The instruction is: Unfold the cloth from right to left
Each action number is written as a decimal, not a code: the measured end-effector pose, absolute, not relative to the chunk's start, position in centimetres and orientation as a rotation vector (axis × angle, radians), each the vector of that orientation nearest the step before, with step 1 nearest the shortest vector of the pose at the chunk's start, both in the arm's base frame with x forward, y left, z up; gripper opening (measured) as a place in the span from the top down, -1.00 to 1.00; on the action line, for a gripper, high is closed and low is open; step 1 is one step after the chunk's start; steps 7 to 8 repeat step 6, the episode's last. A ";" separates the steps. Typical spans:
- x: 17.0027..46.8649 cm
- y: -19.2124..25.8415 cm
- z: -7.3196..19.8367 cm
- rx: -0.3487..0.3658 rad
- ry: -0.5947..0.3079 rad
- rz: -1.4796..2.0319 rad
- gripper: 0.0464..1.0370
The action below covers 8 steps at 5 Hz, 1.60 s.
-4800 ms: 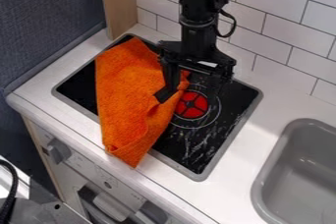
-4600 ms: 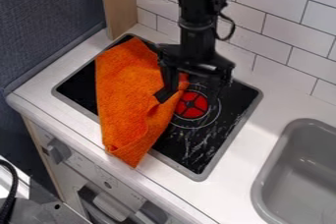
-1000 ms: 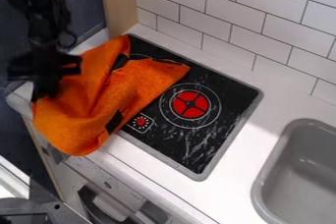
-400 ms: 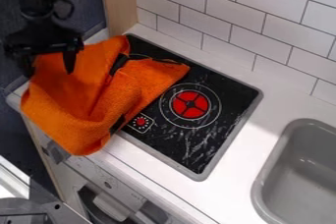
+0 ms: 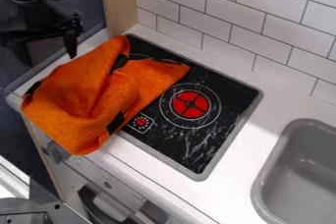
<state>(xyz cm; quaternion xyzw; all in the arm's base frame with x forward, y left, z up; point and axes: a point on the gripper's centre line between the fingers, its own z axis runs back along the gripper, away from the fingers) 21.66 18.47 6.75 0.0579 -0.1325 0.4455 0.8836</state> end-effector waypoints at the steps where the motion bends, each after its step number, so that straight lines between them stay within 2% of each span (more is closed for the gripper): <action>1: 22.5 16.1 6.9 0.117 -0.250 0.897 -0.93; 2: 24.1 13.0 6.5 0.080 -0.204 0.824 -0.93; 3: 26.8 9.4 6.2 0.088 -0.111 0.699 -0.93; 4: 28.6 5.7 5.9 0.111 -0.095 0.587 -0.93; 5: 30.0 2.1 5.5 0.072 -0.054 0.473 -0.93; 6: 30.7 -1.1 5.3 0.055 -0.055 0.381 -0.93; 8: 30.7 -1.1 5.3 0.055 -0.055 0.381 -0.93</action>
